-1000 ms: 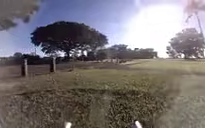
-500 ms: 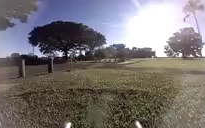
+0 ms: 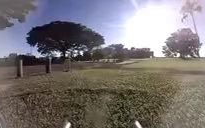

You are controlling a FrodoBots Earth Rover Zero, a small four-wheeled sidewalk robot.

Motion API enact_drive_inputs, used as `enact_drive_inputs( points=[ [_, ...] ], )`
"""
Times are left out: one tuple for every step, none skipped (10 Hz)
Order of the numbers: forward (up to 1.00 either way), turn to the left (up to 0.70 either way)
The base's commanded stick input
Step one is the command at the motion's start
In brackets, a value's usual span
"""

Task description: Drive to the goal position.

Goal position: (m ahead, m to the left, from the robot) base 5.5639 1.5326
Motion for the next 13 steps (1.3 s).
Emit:
enact_drive_inputs(
  points=[
    [0.00, -0.45],
    [0.00, -0.45],
    [0.00, -0.45],
    [0.00, -0.45],
    [0.00, -0.45],
    [0.00, -0.45],
    [0.00, -0.45],
    [0.00, -0.45],
    [0.00, -0.45],
    [0.13, -0.57],
    [0.45, -0.27],
    [0.45, -0.27],
    [0.45, -0.27]
  ],
)
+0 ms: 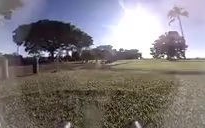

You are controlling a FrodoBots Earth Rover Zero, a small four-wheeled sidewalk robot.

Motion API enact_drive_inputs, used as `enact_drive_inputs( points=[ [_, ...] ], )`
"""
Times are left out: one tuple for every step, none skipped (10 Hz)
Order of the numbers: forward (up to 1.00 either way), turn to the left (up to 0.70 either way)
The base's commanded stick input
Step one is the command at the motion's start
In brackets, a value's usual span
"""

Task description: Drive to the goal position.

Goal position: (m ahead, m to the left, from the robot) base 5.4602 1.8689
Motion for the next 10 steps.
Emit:
enact_drive_inputs(
  points=[
    [0.45, -0.27],
    [0.45, -0.27],
    [0.45, -0.27],
    [0.45, -0.27],
    [0.45, -0.27],
    [0.45, -0.27],
    [0.45, -0.27],
    [0.45, -0.27],
    [0.45, -0.27],
    [0.45, -0.27]
  ],
)
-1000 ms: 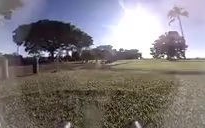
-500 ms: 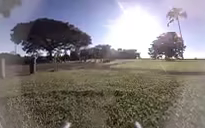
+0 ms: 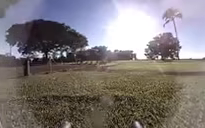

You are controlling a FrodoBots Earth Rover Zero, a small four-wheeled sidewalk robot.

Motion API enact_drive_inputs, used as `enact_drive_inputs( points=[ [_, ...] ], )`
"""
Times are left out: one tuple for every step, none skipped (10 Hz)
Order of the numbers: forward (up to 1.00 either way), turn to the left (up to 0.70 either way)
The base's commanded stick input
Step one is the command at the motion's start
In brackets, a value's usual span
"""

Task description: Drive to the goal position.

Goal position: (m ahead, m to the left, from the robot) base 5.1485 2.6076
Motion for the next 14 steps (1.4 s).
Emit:
enact_drive_inputs(
  points=[
    [0.45, -0.27],
    [-0.09, -0.41],
    [-0.41, -0.28],
    [-0.45, -0.27],
    [-0.45, -0.01],
    [-0.32, 0.32],
    [0.00, 0.45],
    [0.00, 0.45],
    [0.00, 0.45],
    [-0.22, 0.36],
    [-0.45, 0.27],
    [-0.45, 0.27],
    [-0.45, 0.27],
    [-0.45, 0.27]
  ],
)
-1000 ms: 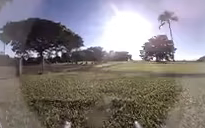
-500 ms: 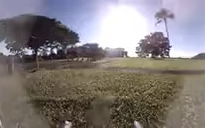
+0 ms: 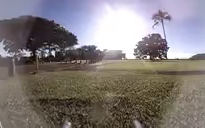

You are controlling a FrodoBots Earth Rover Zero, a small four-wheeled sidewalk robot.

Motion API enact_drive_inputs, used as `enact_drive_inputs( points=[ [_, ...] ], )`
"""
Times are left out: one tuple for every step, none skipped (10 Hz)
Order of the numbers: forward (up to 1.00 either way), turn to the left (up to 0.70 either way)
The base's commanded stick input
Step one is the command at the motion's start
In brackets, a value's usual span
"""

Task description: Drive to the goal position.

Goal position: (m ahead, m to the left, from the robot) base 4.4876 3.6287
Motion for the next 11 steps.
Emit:
enact_drive_inputs(
  points=[
    [-0.45, 0.27],
    [-0.45, 0.27],
    [-0.45, 0.27],
    [-0.45, 0.27],
    [-0.28, 0.34],
    [0.45, -0.05],
    [0.45, -0.27],
    [0.45, -0.27],
    [0.45, -0.27],
    [0.45, -0.27],
    [0.45, -0.27]
  ],
)
